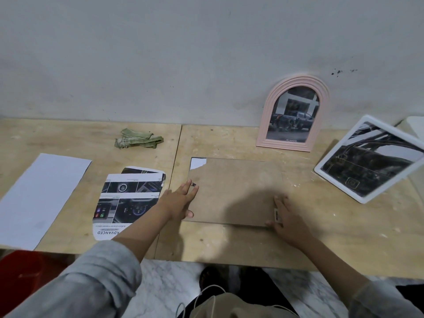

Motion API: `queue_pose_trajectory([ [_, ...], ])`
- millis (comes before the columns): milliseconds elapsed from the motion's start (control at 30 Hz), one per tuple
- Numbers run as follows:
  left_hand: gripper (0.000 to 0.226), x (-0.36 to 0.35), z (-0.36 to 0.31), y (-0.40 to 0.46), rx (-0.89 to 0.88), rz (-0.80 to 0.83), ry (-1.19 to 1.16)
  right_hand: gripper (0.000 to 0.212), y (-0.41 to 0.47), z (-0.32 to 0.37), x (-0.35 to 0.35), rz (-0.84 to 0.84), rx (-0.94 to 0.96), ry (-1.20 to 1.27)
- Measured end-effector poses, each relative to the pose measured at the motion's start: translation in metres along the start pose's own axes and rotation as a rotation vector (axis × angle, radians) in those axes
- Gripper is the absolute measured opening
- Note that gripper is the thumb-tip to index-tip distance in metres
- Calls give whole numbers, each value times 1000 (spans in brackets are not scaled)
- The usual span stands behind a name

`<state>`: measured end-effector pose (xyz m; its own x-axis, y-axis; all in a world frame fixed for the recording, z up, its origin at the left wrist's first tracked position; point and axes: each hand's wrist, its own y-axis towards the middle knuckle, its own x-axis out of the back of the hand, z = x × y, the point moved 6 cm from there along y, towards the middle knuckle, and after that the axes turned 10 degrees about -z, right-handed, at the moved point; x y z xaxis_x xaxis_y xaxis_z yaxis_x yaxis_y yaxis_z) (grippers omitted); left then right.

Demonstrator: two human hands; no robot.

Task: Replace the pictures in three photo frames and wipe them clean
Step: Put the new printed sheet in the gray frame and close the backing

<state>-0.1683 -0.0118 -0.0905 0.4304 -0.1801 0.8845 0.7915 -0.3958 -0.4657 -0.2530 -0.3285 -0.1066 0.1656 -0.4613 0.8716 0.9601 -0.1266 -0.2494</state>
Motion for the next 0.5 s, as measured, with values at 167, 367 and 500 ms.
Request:
queue_pose_trajectory([
  [167,99,0,0,-1,-34,28,-97,85,1,3,3,-1,29,74],
  [367,100,5,-4,6,-15,5,-22,85,3,4,2,-28,39,71],
  [500,96,8,-3,9,-29,-9,57,83,2,3,0,-27,61,65],
])
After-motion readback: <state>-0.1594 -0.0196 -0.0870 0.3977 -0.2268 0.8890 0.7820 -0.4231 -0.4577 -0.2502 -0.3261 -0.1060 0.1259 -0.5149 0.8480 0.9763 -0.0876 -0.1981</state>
